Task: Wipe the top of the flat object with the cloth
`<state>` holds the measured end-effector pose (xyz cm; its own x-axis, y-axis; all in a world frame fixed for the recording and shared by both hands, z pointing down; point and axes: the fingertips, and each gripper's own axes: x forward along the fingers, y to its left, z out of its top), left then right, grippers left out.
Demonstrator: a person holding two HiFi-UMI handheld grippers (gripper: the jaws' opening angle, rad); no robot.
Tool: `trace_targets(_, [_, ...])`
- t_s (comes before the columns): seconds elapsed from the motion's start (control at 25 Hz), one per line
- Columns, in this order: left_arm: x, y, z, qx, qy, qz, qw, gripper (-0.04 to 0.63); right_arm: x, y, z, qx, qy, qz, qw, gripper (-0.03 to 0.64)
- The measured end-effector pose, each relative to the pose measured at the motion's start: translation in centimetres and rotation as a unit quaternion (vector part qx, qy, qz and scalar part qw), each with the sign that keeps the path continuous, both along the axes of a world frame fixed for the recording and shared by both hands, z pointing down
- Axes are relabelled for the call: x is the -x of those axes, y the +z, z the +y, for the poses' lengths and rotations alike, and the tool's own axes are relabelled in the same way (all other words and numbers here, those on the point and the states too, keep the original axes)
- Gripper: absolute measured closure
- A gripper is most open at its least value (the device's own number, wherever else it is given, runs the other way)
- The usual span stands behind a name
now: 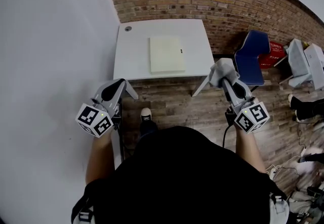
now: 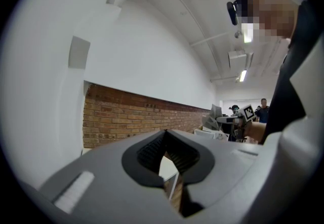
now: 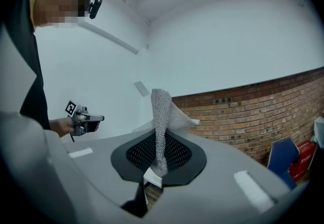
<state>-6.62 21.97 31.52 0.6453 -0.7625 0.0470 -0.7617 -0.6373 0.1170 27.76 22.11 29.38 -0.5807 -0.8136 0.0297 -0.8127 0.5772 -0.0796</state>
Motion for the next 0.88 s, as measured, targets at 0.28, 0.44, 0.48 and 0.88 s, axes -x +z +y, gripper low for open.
trace_targets(0.28, [0.6, 0.6, -1.1, 0.006, -0.001, 0.002, 1.0000, 0.594, 0.3, 0.4, -0.8, 0.004, 0.008, -0.003, 1.000, 0.603])
trace_targets(0.44, [0.9, 0.8, -2.1, 0.007, -0.003, 0.002, 1.0000, 0.594, 0.3, 0.8, -1.6, 0.003, 0.013, -0.003, 1.000, 0.603])
trace_targets(0.48, [1.1, 0.9, -2.4, 0.007, -0.003, 0.003, 1.0000, 0.594, 0.3, 0.9, -1.9, 0.002, 0.015, -0.003, 1.000, 0.603])
trace_targets(0.88, [2.2, 1.3, -5.0, 0.009, -0.005, 0.016, 0.9998, 0.594, 1.5, 0.0, -4.3, -0.004, 0.024, 0.000, 1.000, 0.603])
